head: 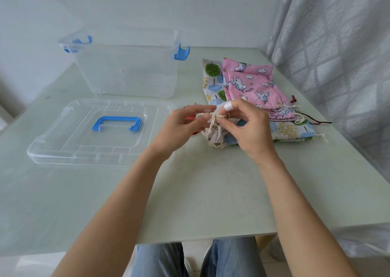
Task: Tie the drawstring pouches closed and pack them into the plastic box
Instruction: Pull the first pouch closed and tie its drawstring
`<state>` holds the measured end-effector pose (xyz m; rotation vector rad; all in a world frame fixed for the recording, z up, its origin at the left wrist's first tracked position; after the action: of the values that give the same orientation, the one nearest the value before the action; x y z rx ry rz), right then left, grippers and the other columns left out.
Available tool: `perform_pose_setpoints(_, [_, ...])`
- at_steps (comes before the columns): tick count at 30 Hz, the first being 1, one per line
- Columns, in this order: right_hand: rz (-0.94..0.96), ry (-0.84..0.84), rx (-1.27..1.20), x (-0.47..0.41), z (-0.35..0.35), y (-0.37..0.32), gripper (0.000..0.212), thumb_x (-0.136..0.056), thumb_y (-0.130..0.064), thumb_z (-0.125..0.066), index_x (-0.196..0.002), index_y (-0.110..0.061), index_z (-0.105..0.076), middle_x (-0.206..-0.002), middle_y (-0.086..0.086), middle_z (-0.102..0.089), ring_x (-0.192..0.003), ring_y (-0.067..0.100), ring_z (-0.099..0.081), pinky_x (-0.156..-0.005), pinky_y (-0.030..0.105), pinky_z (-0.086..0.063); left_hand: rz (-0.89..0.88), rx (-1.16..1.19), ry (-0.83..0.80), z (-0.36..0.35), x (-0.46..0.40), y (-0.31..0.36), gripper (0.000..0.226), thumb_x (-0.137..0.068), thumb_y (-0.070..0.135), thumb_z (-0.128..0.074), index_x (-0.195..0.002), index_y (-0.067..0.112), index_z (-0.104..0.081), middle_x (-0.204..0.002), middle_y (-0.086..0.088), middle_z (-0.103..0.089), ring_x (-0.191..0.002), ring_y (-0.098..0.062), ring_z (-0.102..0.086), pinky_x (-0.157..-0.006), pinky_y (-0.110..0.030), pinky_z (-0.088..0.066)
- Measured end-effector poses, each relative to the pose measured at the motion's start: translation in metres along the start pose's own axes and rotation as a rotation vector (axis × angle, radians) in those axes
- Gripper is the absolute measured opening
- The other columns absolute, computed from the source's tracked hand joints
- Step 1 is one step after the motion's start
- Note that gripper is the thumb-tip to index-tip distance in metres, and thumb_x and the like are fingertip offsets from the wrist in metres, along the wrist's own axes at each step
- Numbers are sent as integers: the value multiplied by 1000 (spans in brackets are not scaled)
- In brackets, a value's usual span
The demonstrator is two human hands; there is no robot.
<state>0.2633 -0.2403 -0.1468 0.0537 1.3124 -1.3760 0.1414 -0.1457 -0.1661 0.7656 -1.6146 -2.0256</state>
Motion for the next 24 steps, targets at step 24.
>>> perform_pose_setpoints(24, [-269, -85, 84, 14, 9, 16, 12, -80, -20, -72, -77, -15, -62, -93, -5, -66, -90, 11, -62, -84, 21, -45, -499, -852, 271, 15, 11, 16, 11, -88, 13, -59, -96, 12, -67, -86, -2, -68, -72, -21, -65, -63, -37, -52])
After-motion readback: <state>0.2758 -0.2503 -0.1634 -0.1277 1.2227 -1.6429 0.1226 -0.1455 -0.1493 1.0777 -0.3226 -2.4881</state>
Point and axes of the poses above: each hand's wrist, its own x-axis away from the middle knuckle, its own z-axis out of the back of the hand, y = z × x, the point moved 5 cm from there along -x, towards the middle knuckle
